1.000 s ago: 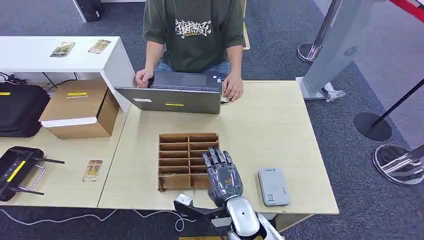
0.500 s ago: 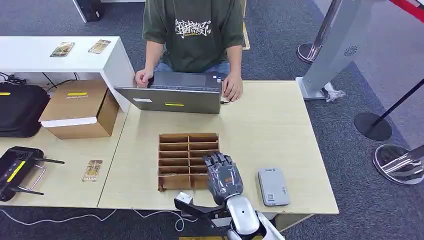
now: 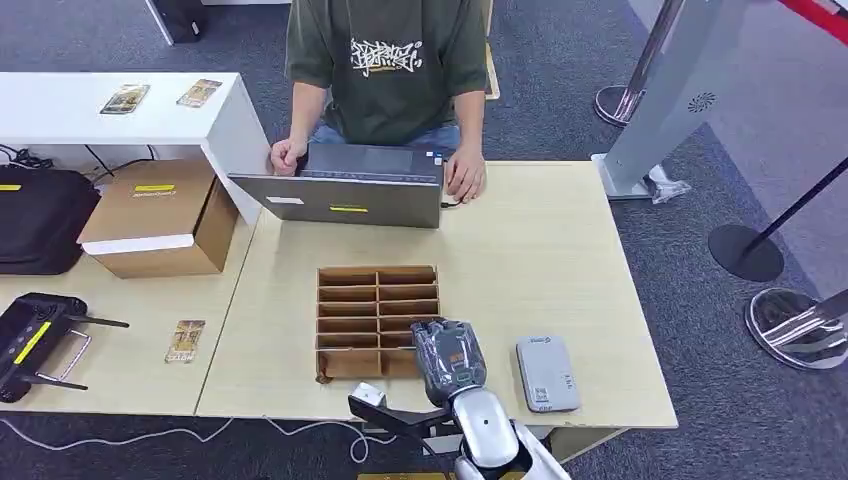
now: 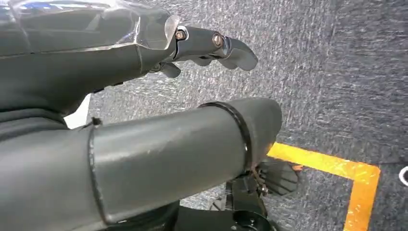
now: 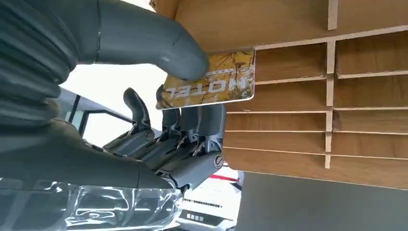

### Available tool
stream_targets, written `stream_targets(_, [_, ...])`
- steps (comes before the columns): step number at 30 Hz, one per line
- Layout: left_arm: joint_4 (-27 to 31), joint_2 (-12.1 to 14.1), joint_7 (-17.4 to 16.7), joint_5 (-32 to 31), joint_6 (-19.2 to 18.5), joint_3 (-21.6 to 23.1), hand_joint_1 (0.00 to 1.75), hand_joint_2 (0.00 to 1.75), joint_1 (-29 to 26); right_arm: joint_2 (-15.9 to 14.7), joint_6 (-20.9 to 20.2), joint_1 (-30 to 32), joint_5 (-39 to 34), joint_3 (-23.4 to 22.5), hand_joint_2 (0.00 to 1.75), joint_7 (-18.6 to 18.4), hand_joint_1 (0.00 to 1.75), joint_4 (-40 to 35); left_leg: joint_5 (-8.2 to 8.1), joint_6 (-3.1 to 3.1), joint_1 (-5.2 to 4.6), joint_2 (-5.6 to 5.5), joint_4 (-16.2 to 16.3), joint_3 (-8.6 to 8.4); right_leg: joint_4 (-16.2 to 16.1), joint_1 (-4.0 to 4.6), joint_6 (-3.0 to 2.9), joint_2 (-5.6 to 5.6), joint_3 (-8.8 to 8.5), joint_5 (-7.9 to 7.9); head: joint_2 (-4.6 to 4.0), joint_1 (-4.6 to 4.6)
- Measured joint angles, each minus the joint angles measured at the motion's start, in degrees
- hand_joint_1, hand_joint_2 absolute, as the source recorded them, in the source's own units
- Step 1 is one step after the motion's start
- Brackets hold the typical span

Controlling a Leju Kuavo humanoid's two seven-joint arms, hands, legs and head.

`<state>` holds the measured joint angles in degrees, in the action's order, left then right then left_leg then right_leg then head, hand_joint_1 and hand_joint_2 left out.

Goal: Pass the card to the sensor for recognition and then transmit it.

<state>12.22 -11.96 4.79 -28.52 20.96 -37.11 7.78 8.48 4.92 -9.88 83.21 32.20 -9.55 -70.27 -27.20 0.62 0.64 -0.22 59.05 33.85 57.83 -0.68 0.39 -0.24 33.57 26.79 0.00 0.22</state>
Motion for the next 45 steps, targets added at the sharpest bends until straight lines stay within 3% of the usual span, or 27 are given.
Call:
stream_targets(4, [0.0,0.0,0.1,-0.1,0.1,0.0,0.0,0.0,0.0,0.0,0.3,0.0,0.0,0.0,1.75,0.0,1.43,0.0,0.0,0.0,0.0,0.0,0.0,0.0,0.0,0.0,0.0,0.0,0.0,0.0,0.0,0.0])
stream_targets(6, [0.0,0.0,0.1,-0.2,0.1,0.0,0.0,0.0,0.0,0.0,0.4,0.0,0.0,0.0,1.75,-0.1,1.66,0.0,0.0,0.0,0.0,0.0,0.0,0.0,0.0,0.0,0.0,0.0,0.0,0.0,0.0,0.02])
stream_targets(8, [0.0,0.0,0.1,-0.2,0.1,0.0,0.0,0.0,0.0,0.0,0.8,0.0,0.1,0.0,1.75,-0.3,1.66,0.0,0.0,0.0,0.0,0.0,0.0,0.0,0.0,0.0,0.0,0.0,0.0,0.0,0.0,0.0])
stream_targets(9, [0.0,0.0,0.1,-0.2,0.1,0.0,0.0,0.0,0.0,0.0,1.0,0.0,0.1,0.0,1.75,-0.3,1.75,0.0,0.0,0.0,0.0,0.0,0.0,0.0,0.0,0.0,0.0,0.0,0.0,0.0,0.0,0.0])
stream_targets(18, [0.0,0.0,0.3,-0.7,0.1,0.0,0.0,0.0,0.0,-0.1,3.0,1.2,0.6,0.0,1.75,-1.7,1.75,-2.5,0.0,0.0,0.0,0.0,0.0,0.0,0.0,0.0,0.0,0.0,0.02,0.0,0.0,0.0])
stream_targets(37, [0.0,0.0,0.7,-0.7,0.7,0.8,0.0,0.0,0.0,-2.1,6.3,8.1,1.8,-3.7,1.75,-2.5,1.75,-20.0,-0.02,-0.01,-0.01,0.0,0.0,0.02,0.0,-0.01,0.02,0.01,0.03,0.02,0.0,0.0])
stream_targets(45, [0.0,0.1,1.7,0.9,0.8,0.8,0.0,0.0,-0.8,-2.7,12.1,12.5,1.8,-7.3,1.75,-3.0,1.75,-27.5,-0.11,0.0,-0.01,-0.01,0.0,0.02,0.0,-0.01,0.04,-0.01,0.03,0.09,0.0,0.02])
